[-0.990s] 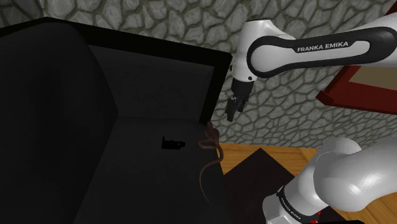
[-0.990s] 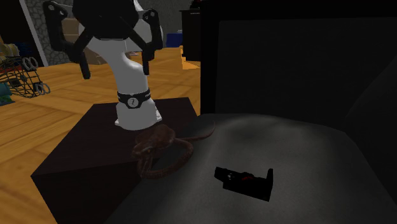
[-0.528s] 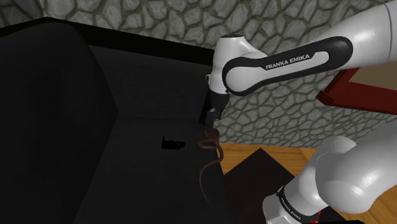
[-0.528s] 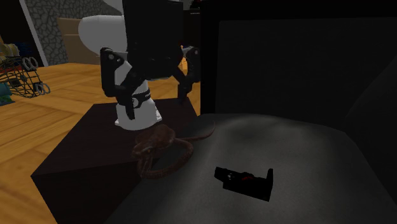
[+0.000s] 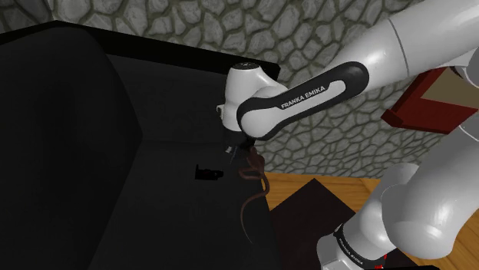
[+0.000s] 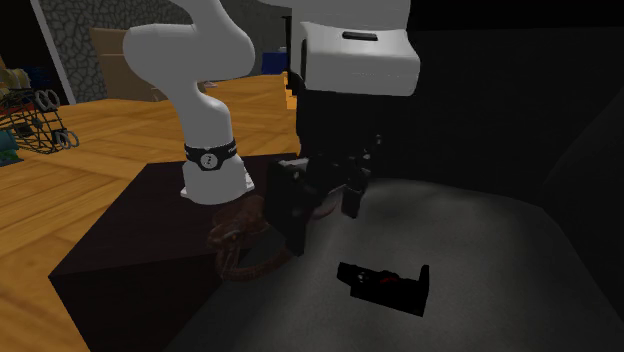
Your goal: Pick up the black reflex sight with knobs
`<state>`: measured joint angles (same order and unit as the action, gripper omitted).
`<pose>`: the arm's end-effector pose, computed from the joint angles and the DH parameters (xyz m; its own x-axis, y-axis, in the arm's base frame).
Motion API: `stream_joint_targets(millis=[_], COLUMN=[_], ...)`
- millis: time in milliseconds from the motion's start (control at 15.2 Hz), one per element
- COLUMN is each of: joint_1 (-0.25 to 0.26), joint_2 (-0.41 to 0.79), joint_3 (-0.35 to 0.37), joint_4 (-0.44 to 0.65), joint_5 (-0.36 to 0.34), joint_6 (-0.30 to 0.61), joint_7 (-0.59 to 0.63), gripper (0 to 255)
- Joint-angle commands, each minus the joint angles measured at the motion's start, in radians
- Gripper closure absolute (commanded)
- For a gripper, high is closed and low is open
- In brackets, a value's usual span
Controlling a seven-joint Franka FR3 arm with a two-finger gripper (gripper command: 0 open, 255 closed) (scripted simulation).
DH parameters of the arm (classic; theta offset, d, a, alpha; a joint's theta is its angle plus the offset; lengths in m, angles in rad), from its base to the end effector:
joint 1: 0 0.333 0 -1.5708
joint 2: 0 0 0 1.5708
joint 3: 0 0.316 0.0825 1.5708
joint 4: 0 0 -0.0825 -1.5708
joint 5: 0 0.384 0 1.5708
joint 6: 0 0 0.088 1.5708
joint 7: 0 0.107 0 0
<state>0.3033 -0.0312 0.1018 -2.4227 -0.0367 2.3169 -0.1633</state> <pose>0.4364 0.1863 0.3134 0.8264 0.5576 -0.0787 0.5602 -0.8282 0.0156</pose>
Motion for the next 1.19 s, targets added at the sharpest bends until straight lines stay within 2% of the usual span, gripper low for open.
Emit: stream_joint_targets(millis=[0, 132, 726, 792, 1122], joint_1=[0.015, 0.029, 0.031, 0.033, 0.032], joint_2=[0.06, 0.112, 0.198, 0.2, 0.197], joint_3=[0.015, 0.028, 0.023, 0.023, 0.023], joint_4=[0.025, 0.05, 0.035, 0.036, 0.032], joint_5=[-0.011, -0.024, -0.049, -0.05, -0.049], joint_6=[0.049, 0.085, 0.185, 0.186, 0.186], joint_7=[-0.013, -0.018, 0.002, 0.004, 0.003], gripper=[0, 0, 0, 255, 255])
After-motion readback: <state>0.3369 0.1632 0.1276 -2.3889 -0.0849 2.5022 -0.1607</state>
